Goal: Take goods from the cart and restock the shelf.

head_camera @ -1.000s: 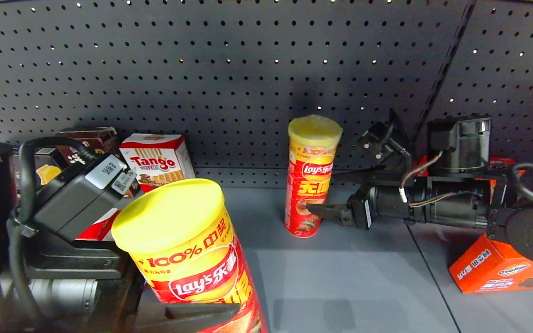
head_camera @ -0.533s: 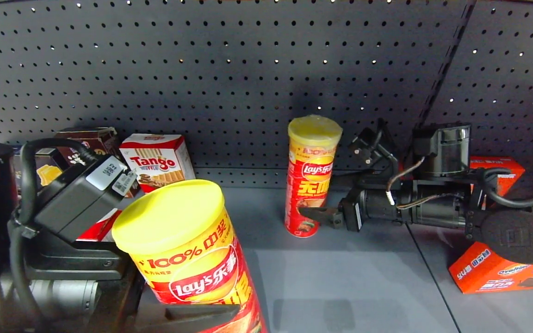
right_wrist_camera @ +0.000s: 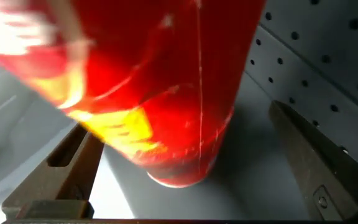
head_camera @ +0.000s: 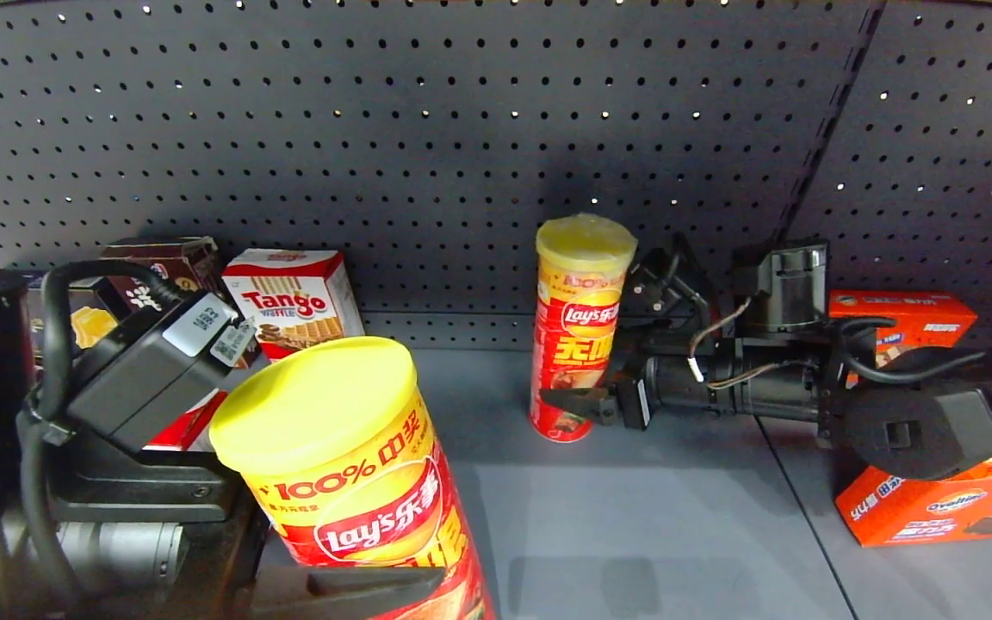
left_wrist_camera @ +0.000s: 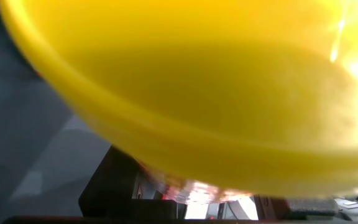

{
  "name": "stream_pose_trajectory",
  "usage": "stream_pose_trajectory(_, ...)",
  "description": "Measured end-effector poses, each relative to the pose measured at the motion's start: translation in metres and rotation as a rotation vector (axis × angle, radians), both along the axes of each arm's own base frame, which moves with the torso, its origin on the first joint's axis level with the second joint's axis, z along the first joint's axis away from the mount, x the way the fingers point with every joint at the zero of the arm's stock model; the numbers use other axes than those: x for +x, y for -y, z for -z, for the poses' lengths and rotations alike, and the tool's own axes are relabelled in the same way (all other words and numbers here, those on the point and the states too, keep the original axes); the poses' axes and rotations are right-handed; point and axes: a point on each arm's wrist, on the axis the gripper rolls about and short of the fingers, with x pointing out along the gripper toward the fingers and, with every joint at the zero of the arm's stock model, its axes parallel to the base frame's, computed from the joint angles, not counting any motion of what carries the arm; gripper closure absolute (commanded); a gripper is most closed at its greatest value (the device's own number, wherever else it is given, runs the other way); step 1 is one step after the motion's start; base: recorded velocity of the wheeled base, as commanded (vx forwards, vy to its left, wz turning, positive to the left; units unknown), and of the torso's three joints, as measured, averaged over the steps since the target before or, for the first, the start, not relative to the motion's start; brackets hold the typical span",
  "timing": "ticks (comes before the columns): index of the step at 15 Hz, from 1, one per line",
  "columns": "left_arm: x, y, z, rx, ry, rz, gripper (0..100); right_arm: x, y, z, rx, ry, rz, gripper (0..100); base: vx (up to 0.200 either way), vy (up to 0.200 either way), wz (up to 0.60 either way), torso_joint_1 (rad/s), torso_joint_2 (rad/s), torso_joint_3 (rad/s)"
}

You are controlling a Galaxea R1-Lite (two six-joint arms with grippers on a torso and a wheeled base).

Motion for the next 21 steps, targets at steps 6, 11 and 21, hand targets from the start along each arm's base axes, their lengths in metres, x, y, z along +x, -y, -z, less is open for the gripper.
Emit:
stream_pose_trajectory(6, 0.0, 0.0, 0.0, 0.0, 0.001, 0.001, 100, 0.006, -0.007, 0.005, 0.024, 0.017, -0.039, 100, 0.0, 0.0, 0.0, 0.0, 0.0, 0.0)
stream_pose_trajectory(11, 0.0, 0.0, 0.0, -0.001, 0.0, 0.0, 100, 0.001, -0.006, 0.007, 0.018, 0.008, -0.041, 100, 0.0, 0.0, 0.0, 0.0, 0.0, 0.0)
stream_pose_trajectory(21, 0.003, -0.003, -0.003, -0.006, 0.007, -0.021, 100, -0.077, -0.012, -0.025, 0.061, 0.027, 0.034, 100, 0.0, 0.0, 0.0, 0.0, 0.0, 0.0)
